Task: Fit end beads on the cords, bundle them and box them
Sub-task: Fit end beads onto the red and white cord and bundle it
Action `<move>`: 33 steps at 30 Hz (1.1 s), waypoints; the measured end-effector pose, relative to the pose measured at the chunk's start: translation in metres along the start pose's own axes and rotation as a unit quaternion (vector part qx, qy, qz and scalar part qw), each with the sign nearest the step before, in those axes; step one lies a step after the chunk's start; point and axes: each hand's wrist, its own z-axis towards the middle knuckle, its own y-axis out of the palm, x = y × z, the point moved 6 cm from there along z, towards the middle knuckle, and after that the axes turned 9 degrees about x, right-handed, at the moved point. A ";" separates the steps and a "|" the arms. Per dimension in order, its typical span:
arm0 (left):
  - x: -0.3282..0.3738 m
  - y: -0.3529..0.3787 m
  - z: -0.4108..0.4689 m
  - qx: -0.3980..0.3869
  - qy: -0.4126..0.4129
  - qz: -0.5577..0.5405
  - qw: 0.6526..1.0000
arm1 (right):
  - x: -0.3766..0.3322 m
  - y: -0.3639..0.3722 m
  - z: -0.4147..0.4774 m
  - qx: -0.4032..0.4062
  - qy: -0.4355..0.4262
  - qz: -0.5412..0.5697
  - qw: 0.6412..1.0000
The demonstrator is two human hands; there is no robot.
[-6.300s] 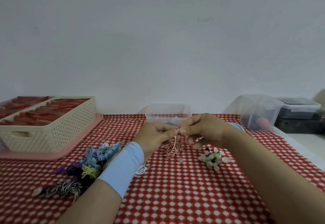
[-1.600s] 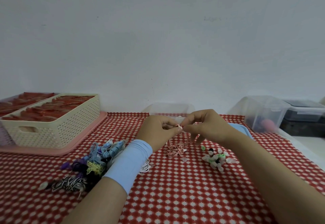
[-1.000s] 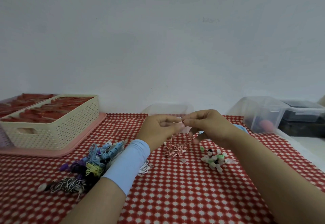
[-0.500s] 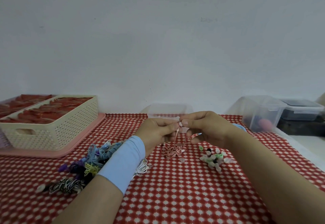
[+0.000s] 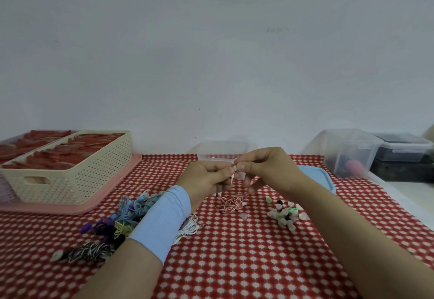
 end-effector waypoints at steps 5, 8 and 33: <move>0.008 -0.002 0.001 0.021 0.017 0.003 1.000 | 0.002 -0.011 0.004 0.042 0.012 -0.032 0.999; 0.015 -0.016 0.001 0.067 0.034 0.021 0.997 | 0.004 -0.016 0.009 0.045 -0.025 -0.198 0.979; 0.099 -0.037 0.079 0.115 0.122 0.397 0.902 | -0.058 -0.007 0.105 0.036 -0.049 -0.385 0.921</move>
